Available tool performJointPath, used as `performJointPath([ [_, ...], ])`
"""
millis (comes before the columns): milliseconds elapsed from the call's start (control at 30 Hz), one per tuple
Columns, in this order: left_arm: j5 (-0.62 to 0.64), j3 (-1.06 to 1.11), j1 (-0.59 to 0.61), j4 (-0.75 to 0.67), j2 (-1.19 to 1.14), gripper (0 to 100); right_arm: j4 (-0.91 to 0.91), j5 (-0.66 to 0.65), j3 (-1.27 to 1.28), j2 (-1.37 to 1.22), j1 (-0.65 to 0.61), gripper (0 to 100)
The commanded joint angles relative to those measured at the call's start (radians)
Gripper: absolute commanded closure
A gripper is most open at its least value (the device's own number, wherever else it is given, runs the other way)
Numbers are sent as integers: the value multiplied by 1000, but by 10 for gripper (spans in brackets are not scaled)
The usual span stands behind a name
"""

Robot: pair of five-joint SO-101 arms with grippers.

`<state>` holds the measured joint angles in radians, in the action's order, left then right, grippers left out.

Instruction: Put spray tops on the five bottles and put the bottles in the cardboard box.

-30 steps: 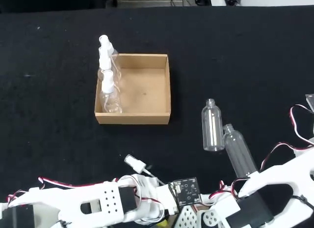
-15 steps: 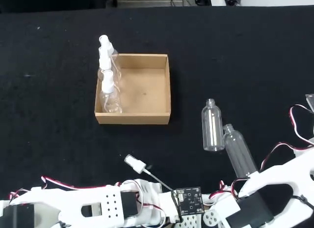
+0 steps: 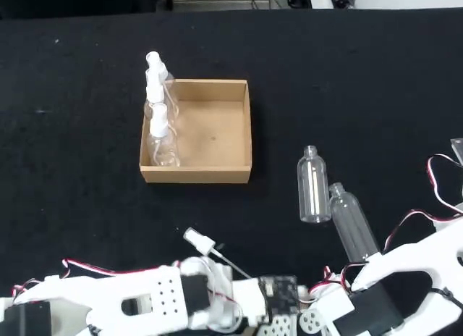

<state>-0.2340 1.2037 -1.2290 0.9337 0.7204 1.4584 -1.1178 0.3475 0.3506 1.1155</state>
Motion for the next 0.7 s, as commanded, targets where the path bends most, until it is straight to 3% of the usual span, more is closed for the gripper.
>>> performJointPath([
  [0,-100,-21,165,98,17,970,-11,3,-48,1,5,779],
  [233,-301,-120,372,416,252,970,-9,5,-47,1,-12,779],
  [400,-428,-104,605,483,456,970,-8,8,-45,1,-38,779],
  [533,-384,-97,570,493,520,931,-8,8,-45,1,-38,779],
  [667,-302,-97,432,456,520,706,-8,5,-45,1,-31,779],
])
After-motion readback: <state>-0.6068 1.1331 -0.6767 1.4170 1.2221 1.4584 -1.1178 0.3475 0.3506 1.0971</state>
